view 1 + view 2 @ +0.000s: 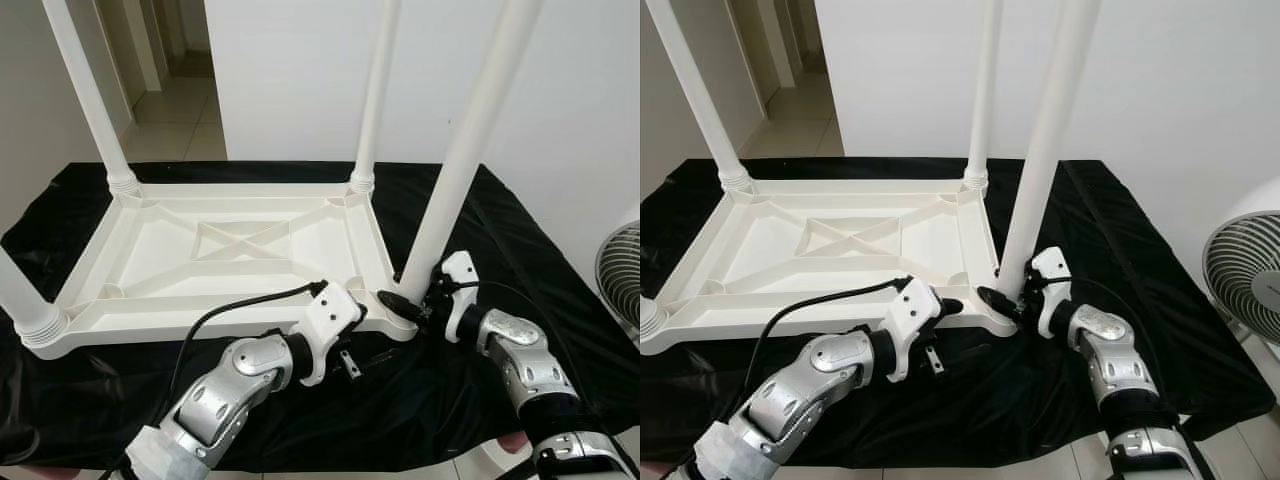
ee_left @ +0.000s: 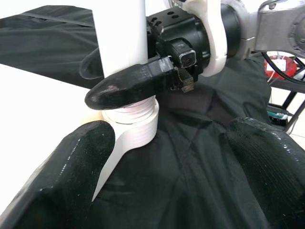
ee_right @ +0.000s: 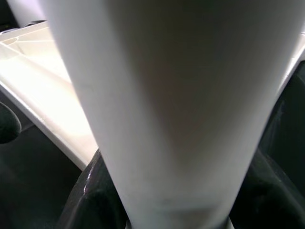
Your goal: Building children table
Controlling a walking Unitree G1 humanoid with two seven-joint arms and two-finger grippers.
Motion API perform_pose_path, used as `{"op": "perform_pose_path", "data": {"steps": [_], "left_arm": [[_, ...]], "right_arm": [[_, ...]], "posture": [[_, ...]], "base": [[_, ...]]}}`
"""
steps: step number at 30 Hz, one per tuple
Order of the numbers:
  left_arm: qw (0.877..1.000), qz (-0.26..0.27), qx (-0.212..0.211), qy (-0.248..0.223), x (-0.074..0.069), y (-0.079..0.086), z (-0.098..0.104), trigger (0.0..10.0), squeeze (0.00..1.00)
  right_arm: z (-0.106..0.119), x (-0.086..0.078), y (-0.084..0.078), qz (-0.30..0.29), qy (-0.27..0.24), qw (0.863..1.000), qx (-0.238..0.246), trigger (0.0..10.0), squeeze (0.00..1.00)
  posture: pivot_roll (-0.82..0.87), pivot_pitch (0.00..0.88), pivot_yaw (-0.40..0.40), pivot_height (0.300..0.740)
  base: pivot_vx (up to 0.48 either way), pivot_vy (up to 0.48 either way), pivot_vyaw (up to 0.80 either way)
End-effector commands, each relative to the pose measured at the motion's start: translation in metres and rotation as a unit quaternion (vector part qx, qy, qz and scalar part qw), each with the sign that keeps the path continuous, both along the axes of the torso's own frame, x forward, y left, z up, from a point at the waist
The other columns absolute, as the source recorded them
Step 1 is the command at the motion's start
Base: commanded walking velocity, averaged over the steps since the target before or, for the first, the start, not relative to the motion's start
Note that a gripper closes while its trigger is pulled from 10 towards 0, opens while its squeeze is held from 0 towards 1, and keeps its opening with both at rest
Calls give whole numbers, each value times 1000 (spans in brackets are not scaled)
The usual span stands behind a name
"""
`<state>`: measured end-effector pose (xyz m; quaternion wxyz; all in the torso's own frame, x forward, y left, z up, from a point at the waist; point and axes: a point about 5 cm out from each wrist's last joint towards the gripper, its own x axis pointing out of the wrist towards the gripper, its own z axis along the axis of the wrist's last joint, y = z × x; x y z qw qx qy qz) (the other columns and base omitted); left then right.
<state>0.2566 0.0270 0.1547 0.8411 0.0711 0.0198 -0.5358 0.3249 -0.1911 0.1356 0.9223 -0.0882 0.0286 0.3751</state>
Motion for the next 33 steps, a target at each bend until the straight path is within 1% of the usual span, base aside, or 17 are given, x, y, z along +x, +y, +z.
{"op": "perform_pose_path", "data": {"steps": [1, 3, 5, 9, 12, 13, 14, 17, 18, 19, 20, 21, 23, 24, 25, 27, 33], "left_arm": [[1000, -6, 2, 5, -1, 1, -1, 10000, 0], [1000, -6, 2, 5, -1, 1, -1, 10000, 0], [1000, -7, 1, 6, -2, 0, -1, 10000, 0], [1000, -11, 1, 9, -3, 0, -2, 10000, 0], [1000, -12, 1, 10, -4, 0, -2, 10000, 0], [1000, -15, 1, 11, -4, -1, -2, 10000, 0], [1000, -19, 2, 12, -5, -2, -3, 10000, 0], [1000, -21, 3, 12, -4, -2, -3, 10000, 0], [1000, -23, 3, 12, -4, -3, -3, 10000, 0], [1000, -23, 3, 12, -4, -3, -3, 10000, 0], [1000, -25, 3, 12, -4, -3, -3, 10000, 0], [1000, -25, 3, 12, -4, -3, -3, 10000, 0], [1000, -28, 2, 12, -4, -5, -3, 10000, 0], [1000, -28, 1, 13, -4, -6, -3, 10000, 0], [1000, -28, 1, 13, -4, -6, -3, 10000, 0], [999, -30, -4, 15, -5, -9, -2, 10000, 0], [999, -31, -7, 16, -5, -12, -2, 10000, 0]], "right_arm": [[-11, -3, -7, -36, 29, 999, -8, 0, 0], [-11, -3, -7, -36, 29, 999, -8, 0, 0], [-11, -5, -10, -82, 16, 996, -8, 0, 0], [-9, -17, 1, -183, 4, 982, 41, 0, 0], [-10, -19, 4, -198, 6, 979, 47, 0, 0], [-10, -22, 8, -221, 10, 974, 56, 0, 0], [-10, -26, 14, -265, 9, 962, 63, 0, 0], [-10, -27, 18, -287, 7, 956, 64, 0, 0], [-8, -29, 24, -338, 2, 939, 64, 0, 0], [-8, -29, 24, -338, 2, 939, 64, 0, 0], [-7, -31, 28, -374, 2, 925, 65, 0, 0], [-7, -31, 28, -374, 2, 925, 65, 0, 0], [-7, -33, 38, -429, 18, 900, 80, 0, 0], [-10, -33, 45, -439, 36, 893, 91, 0, 0], [-10, -33, 45, -439, 36, 893, 91, 0, 0], [-6, -33, 59, -425, 45, 898, 105, 0, 0], [-3, -35, 59, -422, 51, 900, 100, 0, 0]], "posture": [[-30, 9, -34, 740], [-30, 9, -34, 740], [-37, 14, -33, 740], [-53, 23, -22, 740], [-53, 23, -22, 740], [-60, 24, -15, 740], [-67, 25, -11, 740], [-74, 27, -7, 740], [-77, 28, -7, 740], [-77, 28, -7, 740], [-77, 28, -7, 740], [-77, 28, -7, 740], [-77, 28, -7, 740], [-89, 28, -2, 740], [-89, 28, -2, 740], [-92, 28, 1, 740], [-91, 26, -7, 740]], "base": [[0, 0, 0], [0, 0, 0], [0, 0, 0], [0, 0, 0], [0, 0, 0], [0, 0, 0], [0, 0, 0], [0, 0, 0], [0, 0, 0], [0, 0, 0], [0, 0, 0], [0, 0, 0], [0, 0, 0], [0, 0, 0], [0, 0, 0], [0, 0, 0], [0, 0, 0]]}}
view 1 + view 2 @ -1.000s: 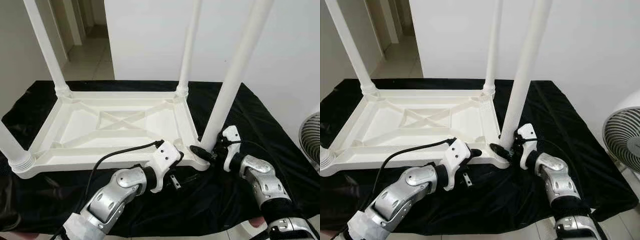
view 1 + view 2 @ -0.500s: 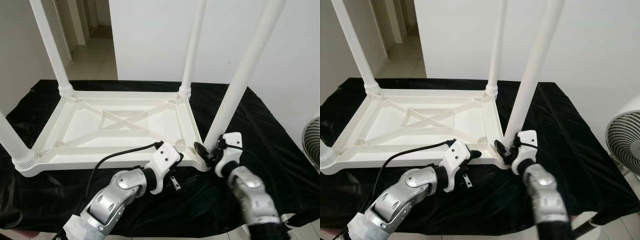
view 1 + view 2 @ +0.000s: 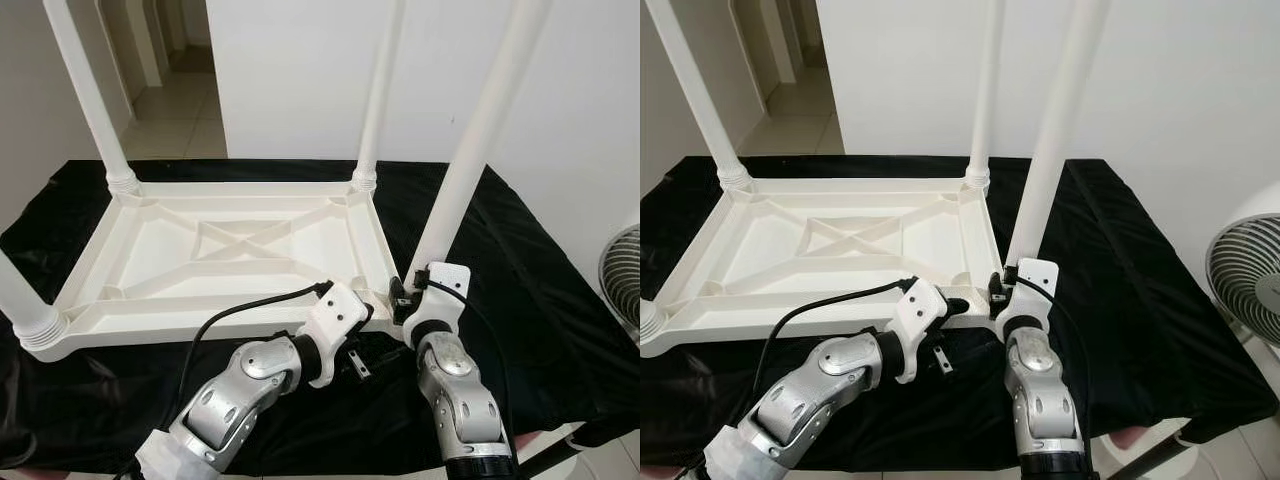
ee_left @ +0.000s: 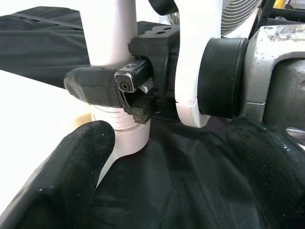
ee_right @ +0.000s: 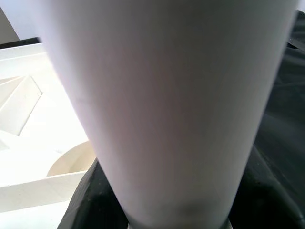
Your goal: Building children table
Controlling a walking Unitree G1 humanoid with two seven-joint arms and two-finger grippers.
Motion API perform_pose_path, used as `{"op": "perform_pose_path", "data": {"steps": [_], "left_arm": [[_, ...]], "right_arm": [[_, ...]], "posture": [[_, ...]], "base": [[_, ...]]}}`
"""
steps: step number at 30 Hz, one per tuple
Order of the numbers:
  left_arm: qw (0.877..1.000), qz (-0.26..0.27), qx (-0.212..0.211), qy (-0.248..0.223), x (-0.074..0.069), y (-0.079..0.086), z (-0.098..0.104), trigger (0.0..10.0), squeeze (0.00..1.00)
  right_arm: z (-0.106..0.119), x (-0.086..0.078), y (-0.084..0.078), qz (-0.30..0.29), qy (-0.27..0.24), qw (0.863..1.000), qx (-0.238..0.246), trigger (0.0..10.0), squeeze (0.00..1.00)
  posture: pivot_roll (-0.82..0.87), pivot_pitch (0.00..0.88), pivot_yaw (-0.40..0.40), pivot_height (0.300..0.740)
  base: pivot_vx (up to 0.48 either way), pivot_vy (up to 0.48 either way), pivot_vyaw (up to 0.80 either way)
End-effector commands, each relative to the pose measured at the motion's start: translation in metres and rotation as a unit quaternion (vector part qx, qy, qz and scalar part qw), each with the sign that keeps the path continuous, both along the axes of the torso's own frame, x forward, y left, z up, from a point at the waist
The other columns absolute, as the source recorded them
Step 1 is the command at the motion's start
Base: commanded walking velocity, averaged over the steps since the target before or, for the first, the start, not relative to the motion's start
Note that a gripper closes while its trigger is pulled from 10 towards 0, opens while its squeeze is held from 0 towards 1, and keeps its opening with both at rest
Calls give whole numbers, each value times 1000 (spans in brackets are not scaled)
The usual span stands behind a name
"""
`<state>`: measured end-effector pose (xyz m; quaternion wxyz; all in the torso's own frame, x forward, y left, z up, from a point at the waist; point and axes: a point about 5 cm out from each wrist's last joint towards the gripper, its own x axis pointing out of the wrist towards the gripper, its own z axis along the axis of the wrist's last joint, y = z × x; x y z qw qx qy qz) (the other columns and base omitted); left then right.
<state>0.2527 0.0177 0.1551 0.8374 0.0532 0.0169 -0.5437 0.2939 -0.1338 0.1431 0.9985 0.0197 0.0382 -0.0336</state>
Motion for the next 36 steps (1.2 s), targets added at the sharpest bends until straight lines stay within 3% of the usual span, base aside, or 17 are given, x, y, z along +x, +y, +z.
{"op": "perform_pose_path", "data": {"steps": [1, 2, 3, 4, 5, 6, 7, 11, 15, 17, 20, 22, 23, 29, 30, 33, 36], "left_arm": [[1000, -23, 9, 8, -1, -2, -3, 10000, 0], [1000, -20, 8, 8, -1, -2, -2, 10000, 0], [1000, -20, 8, 8, -1, -2, -2, 10000, 0], [1000, -18, 7, 7, 0, -1, -2, 10000, 0], [1000, -16, 7, 7, 0, -1, -2, 10000, 0], [1000, -16, 7, 7, 0, -1, -2, 10000, 0], [1000, -15, 7, 7, 0, 0, -3, 10000, 0], [1000, -12, 6, 9, 0, 0, -3, 10000, 0], [1000, -10, 4, 8, -1, -3, -3, 10000, 0], [1000, -7, 1, 8, -1, -3, -3, 10000, 0], [1000, -3, 0, 7, 0, -2, -3, 10000, 0], [1000, 0, 1, 6, 0, -1, -2, 10000, 0], [1000, 3, 0, 5, 1, 0, -2, 10000, 0], [1000, 8, 1, 3, 2, 2, -1, 10000, 0], [1000, 9, 2, 2, 3, 3, -1, 10000, 0], [1000, 10, 3, 0, 3, 4, 0, 10000, 0], [1000, 10, 4, 0, 4, 5, 1, 10000, 0]], "right_arm": [[-11, -4, 2, -11, 34, 999, 25, 0, 0], [-11, -5, 4, -2, 33, 999, 25, 2980, 0], [-11, -5, 4, -2, 33, 999, 25, 2980, 0], [-10, -5, 7, 5, 31, 999, 27, 10000, 0], [-8, -5, 8, 8, 29, 999, 25, 10000, 157], [-8, -5, 8, 8, 29, 999, 25, 10000, 157], [-7, -4, 6, 10, 26, 999, 27, 10000, 1000], [-4, 0, -1, 25, 15, 999, 23, 10000, 1000], [-1, 6, -19, 50, 6, 999, 10, 10000, 1000], [2, 11, -33, 87, -1, 996, -7, 10000, 1000], [5, 13, -41, 124, -6, 992, -20, 10000, 1000], [9, 15, -45, 165, -15, 985, -37, 10000, 0], [10, 15, -49, 200, -22, 978, -47, 10000, 0], [12, 16, -54, 274, -37, 959, -61, 10000, 0], [12, 18, -54, 307, -40, 948, -71, 10000, 0], [13, 22, -53, 346, -43, 934, -82, 10000, 0], [14, 24, -51, 359, -46, 928, -86, 10000, 0]], "posture": [[-91, 26, -7, 740], [-88, 25, -10, 740], [-88, 25, -10, 740], [-85, 25, -14, 740], [-83, 25, -18, 740], [-83, 25, -18, 740], [-83, 24, -20, 740], [-83, 24, -29, 740], [-79, 19, -39, 740], [-73, 14, -49, 740], [-70, 12, -51, 740], [-62, 7, -56, 740], [-56, 2, -58, 740], [-44, 0, -56, 740], [-40, 0, -53, 740], [-35, 0, -46, 740], [-31, 0, -41, 740]], "base": [[0, 0, 0], [0, 0, 0], [0, 0, 0], [0, 0, 0], [0, 0, 0], [0, 0, 0], [0, 0, 0], [0, 0, 0], [0, 0, 0], [0, 0, 0], [0, 0, 0], [0, 0, 0], [0, 0, 0], [0, 0, 0], [0, 0, 0], [0, 0, 0], [0, 0, 0]]}}
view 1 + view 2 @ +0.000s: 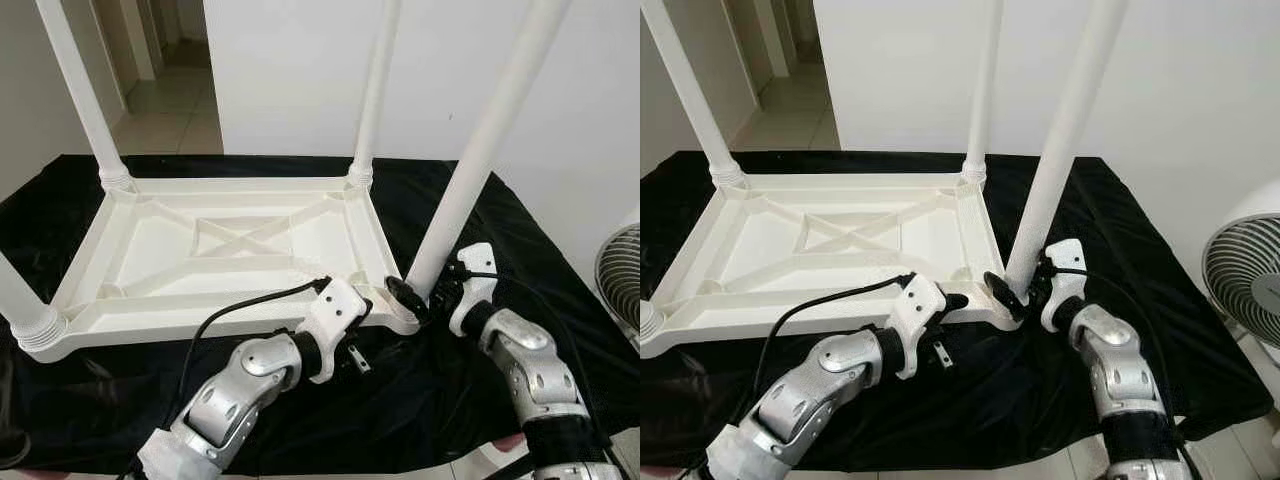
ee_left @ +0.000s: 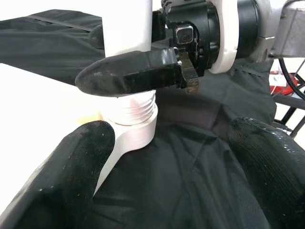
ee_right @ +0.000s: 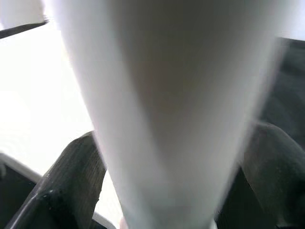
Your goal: Building children table
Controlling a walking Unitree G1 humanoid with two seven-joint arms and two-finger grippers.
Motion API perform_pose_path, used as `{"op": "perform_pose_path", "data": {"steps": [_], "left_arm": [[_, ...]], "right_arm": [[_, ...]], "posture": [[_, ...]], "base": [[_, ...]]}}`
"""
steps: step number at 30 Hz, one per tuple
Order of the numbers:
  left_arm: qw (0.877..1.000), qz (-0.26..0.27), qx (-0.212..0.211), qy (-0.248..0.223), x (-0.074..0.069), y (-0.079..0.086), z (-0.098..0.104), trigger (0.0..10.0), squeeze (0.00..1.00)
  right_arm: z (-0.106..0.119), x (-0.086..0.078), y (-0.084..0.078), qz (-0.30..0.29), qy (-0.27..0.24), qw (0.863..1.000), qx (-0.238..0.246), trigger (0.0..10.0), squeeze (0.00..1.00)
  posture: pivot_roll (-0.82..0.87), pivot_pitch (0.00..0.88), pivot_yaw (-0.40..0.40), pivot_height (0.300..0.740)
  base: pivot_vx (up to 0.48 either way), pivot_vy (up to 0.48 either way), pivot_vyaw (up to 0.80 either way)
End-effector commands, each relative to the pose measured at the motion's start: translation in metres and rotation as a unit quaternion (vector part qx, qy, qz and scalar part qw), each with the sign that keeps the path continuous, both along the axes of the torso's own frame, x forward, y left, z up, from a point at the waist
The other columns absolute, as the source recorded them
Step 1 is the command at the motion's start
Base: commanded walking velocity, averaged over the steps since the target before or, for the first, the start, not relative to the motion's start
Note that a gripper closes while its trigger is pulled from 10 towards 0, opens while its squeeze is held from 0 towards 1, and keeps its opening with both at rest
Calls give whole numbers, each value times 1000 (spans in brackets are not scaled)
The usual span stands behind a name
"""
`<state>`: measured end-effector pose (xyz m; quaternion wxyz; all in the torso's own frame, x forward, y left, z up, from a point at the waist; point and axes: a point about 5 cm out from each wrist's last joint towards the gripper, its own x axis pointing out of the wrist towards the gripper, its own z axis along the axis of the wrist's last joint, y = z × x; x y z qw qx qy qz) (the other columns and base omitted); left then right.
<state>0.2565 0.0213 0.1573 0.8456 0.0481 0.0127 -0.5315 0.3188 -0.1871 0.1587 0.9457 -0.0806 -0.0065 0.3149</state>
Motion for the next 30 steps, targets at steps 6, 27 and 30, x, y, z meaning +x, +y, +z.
{"op": "perform_pose_path", "data": {"steps": [6, 27, 30], "left_arm": [[1000, -2, 12, -1, 1, 3, 0, 10000, 0], [1000, 0, 14, 4, -2, 6, 0, 10000, 0], [1000, -1, 15, 5, -3, 7, 0, 10000, 0]], "right_arm": [[-6, 9, 9, 64, 5, 998, -20, 8588, 0], [-30, 7, 6, 47, 32, 998, -8, 10000, 0], [-31, 5, 5, 17, 21, 1000, -15, 10000, 0]], "posture": [[-22, 2, -36, 740], [-14, 24, -31, 740], [-17, 26, -29, 740]], "base": [[0, 0, 0], [0, 0, 0], [0, 0, 0]]}}
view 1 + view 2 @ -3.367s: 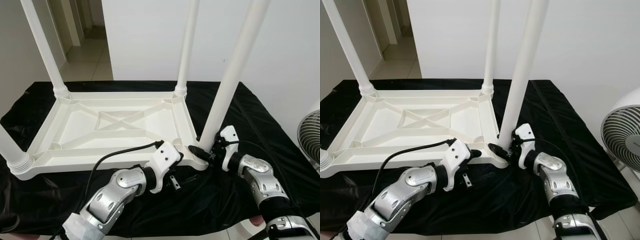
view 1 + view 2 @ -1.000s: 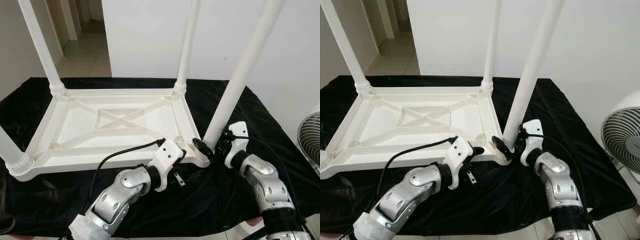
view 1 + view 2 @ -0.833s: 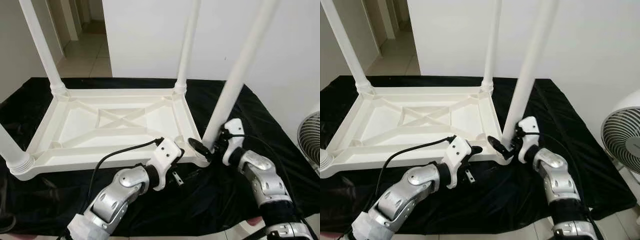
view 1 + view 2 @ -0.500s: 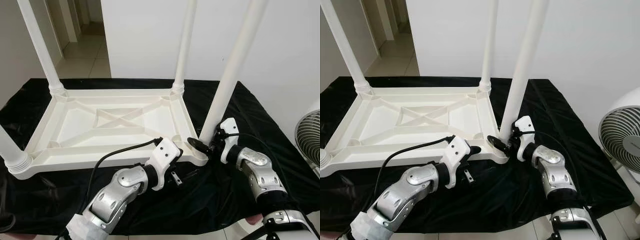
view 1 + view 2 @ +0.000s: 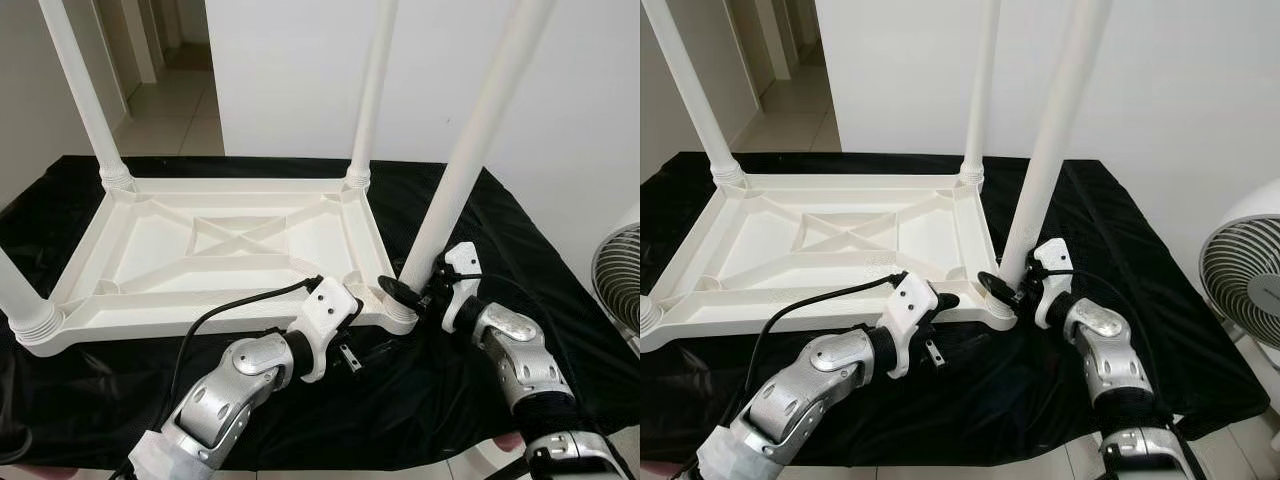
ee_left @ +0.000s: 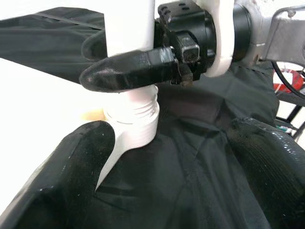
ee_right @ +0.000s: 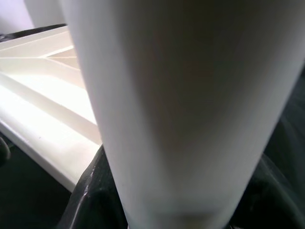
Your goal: Building children table
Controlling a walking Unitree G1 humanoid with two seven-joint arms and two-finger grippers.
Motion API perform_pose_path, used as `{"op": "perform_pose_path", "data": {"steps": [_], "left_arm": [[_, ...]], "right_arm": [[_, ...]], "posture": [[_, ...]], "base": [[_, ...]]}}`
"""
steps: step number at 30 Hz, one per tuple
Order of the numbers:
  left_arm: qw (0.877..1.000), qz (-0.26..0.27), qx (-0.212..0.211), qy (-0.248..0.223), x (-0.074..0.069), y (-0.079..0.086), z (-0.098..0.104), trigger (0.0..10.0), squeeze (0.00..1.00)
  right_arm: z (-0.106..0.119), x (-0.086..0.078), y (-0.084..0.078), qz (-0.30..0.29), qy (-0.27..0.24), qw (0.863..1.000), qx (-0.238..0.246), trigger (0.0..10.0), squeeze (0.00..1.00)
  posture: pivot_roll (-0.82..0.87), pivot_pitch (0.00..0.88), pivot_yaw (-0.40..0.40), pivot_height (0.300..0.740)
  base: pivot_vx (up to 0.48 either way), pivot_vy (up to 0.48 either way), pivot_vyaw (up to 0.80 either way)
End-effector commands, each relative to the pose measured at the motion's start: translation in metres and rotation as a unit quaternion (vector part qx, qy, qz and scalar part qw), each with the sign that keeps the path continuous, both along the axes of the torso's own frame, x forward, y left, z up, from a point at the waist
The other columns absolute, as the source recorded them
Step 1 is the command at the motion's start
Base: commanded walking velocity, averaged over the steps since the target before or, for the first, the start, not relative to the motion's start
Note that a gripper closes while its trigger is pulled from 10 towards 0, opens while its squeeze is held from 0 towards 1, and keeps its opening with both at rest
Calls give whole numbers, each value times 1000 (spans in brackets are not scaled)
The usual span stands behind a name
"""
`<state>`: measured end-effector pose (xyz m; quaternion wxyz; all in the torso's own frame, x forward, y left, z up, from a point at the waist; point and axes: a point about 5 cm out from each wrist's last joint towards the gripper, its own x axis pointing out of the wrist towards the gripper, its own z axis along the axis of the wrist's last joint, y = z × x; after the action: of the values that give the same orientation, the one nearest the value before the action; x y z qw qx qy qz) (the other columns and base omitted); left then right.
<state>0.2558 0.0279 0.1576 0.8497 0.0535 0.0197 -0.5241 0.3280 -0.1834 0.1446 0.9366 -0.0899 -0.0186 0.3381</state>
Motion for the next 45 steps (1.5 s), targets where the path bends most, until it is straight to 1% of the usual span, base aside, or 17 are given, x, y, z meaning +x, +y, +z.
{"op": "perform_pose_path", "data": {"steps": [1, 6, 9, 11, 12, 13, 15, 22, 24, 28, 32, 33, 37, 39, 42, 43, 45], "left_arm": [[1000, -11, 6, 4, -3, 0, -1, 10000, 0], [1000, -16, 8, 7, -4, -1, -2, 10000, 0], [1000, -22, 9, 11, -5, -2, -3, 10000, 0], [1000, -22, 9, 11, -5, -2, -3, 10000, 0], [1000, -26, 8, 13, -6, -3, -3, 10000, 0], [1000, -26, 8, 13, -6, -3, -3, 10000, 0], [999, -29, 9, 13, -7, -4, -4, 10000, 0], [999, -29, 9, 13, -7, -5, -4, 10000, 0], [999, -28, 7, 13, -7, -5, -3, 10000, 0], [1000, -26, 6, 12, -7, -5, -3, 10000, 0], [1000, -20, 4, 13, -6, -4, -3, 10000, 0], [1000, -20, 3, 14, -6, -4, -3, 10000, 0], [1000, -20, 3, 13, -6, -4, -3, 10000, 0], [1000, -20, 3, 13, -6, -4, -3, 10000, 0], [1000, -20, 2, 12, -6, -5, -3, 10000, 0], [1000, -21, 2, 12, -6, -5, -3, 10000, 0], [1000, -21, 2, 12, -6, -5, -3, 10000, 0]], "right_arm": [[-18, -5, 1, -28, 32, 999, -11, 10000, 0], [-19, -16, 4, -102, 17, 995, 6, 10000, 0], [-20, -26, 9, -191, 22, 981, 32, 10000, 0], [-20, -26, 9, -191, 22, 981, 32, 10000, 0], [-22, -31, 12, -236, 28, 971, 42, 10000, 0], [-22, -31, 12, -236, 28, 971, 42, 10000, 0], [-25, -33, 16, -284, 31, 957, 57, 10000, 0], [-28, -35, 26, -357, 40, 931, 61, 10000, 0], [-25, -35, 36, -401, 41, 912, 76, 10000, 0], [-23, -37, 45, -421, 52, 900, 97, 10000, 0], [-19, -38, 45, -417, 50, 900, 114, 10000, 0], [-18, -38, 44, -407, 52, 903, 126, 10000, 1000], [-13, -38, 42, -375, 44, 915, 141, 10000, 1000], [-13, -38, 42, -375, 44, 915, 141, 10000, 1000], [-6, -39, 36, -322, 35, 933, 158, 10000, 1000], [-5, -40, 29, -304, 33, 940, 153, 10000, 0], [-5, -40, 29, -304, 33, 940, 153, 10000, 0]], "posture": [[-22, 30, -26, 740], [-34, 41, -18, 740], [-44, 48, -10, 740], [-44, 48, -10, 740], [-50, 50, -11, 740], [-50, 50, -11, 740], [-52, 50, -12, 740], [-50, 47, -18, 740], [-48, 46, -22, 740], [-46, 39, -26, 740], [-44, 37, -28, 740], [-44, 35, -30, 740], [-46, 35, -31, 740], [-46, 35, -31, 740], [-46, 35, -31, 740], [-50, 30, -31, 740], [-50, 30, -31, 740]], "base": [[0, 0, 0], [0, 0, 0], [0, 0, 0], [0, 0, 0], [0, 0, 0], [0, 0, 0], [0, 0, 0], [0, 0, 0], [0, 0, 0], [0, 0, 0], [0, 0, 0], [0, 0, 0], [0, 0, 0], [0, 0, 0], [0, 0, 0], [0, 0, 0], [0, 0, 0]]}}
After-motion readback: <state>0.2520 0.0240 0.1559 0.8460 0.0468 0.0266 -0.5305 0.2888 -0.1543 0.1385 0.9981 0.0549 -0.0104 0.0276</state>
